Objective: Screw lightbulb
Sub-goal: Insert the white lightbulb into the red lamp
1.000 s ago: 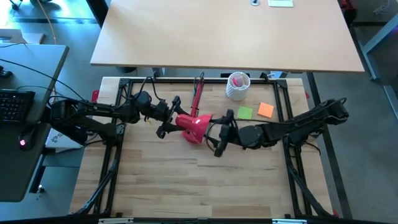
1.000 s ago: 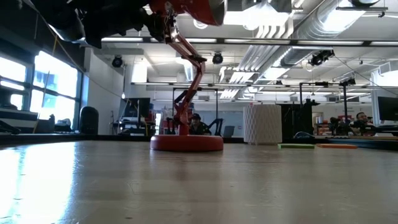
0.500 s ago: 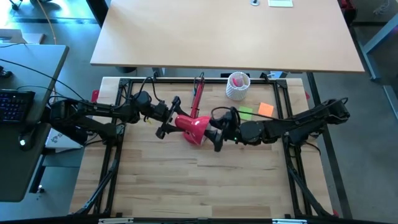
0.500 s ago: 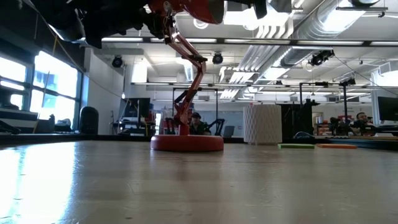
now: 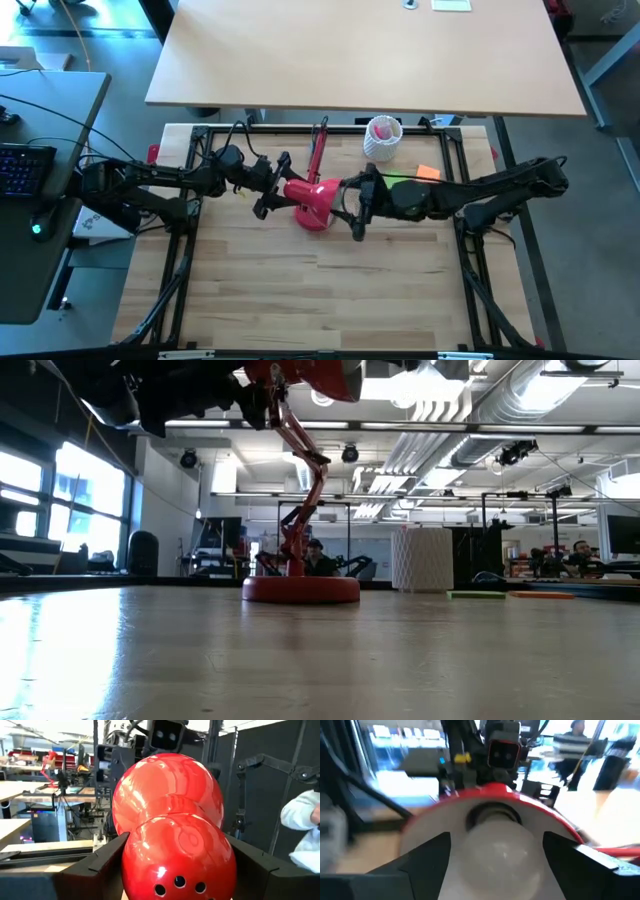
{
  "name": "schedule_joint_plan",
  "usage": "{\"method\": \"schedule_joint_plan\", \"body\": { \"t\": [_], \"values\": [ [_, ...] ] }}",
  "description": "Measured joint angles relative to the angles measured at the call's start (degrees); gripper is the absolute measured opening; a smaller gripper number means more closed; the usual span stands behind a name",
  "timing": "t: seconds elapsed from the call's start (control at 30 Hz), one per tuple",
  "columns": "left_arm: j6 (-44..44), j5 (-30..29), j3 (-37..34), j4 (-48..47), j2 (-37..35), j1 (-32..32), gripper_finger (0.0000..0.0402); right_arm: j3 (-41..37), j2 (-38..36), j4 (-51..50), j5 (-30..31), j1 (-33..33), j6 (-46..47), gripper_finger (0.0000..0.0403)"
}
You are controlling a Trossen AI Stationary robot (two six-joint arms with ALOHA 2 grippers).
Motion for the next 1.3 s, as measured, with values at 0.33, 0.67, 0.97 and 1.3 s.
{"method": "schedule_joint_plan", "body": {
  "t": [0.33,0.67,0.97,1.3],
  "values": [
    [-2.4,0.7,-0.1,-0.9,-0.1,1.1,0.0251,0.0,-4.1,-6.6,1.3,2.9,-32.5,0.0316],
    [-4.7,-1.3,-0.2,-1.2,-0.1,1.5,0.0251,0.1,-2.8,-9.1,4.5,6.8,-63.9,0.0316],
    [-5.6,-2.2,-0.2,-1.2,-0.1,1.5,0.0251,0.1,3.9,0.4,14.6,6.4,-73.8,0.0311],
    [-4.1,-2.9,-0.3,-1.4,-0.1,1.6,0.0251,0.1,5.1,2.6,17.7,3.7,-65.0,0.0231]
  ]
}}
